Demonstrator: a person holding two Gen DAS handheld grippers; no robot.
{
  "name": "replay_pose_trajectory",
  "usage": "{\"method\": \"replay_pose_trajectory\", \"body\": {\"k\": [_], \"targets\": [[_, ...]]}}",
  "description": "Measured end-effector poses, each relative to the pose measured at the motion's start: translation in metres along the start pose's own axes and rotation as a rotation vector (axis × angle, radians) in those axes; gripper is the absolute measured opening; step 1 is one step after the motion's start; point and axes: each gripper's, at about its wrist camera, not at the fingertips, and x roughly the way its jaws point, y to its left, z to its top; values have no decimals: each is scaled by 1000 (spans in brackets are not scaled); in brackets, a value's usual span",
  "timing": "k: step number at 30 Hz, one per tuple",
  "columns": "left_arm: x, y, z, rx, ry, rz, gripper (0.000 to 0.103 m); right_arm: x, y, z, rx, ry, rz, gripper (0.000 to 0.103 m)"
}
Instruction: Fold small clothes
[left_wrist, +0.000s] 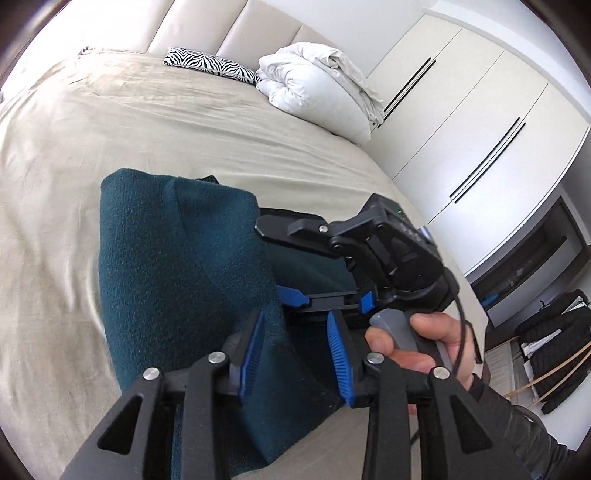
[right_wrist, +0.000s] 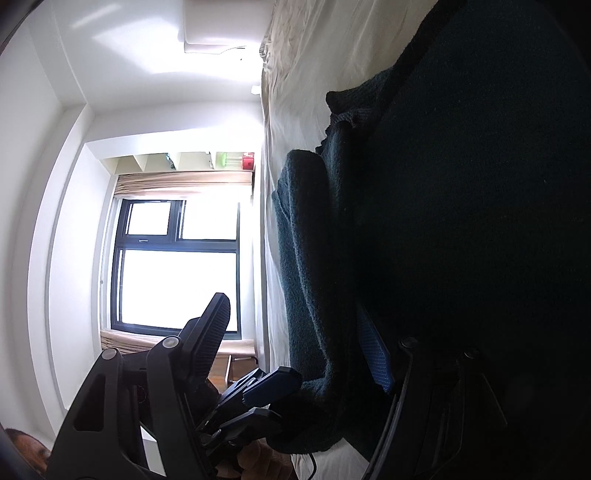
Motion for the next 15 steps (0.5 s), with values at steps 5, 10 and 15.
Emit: {"method": "replay_pose_trajectory", "body": {"k": [5,10,15], "targets": [[-34,13,-12,-21,-60,-28,41,7,5,-10,-12,4,-33,66],[-39,36,-31,-73,-40,18,41,22,17,-16,-30,10,-131,61],[-42,30,-33,-64,-50,53,41,35,16,-21,-52,48,-294,17]]}}
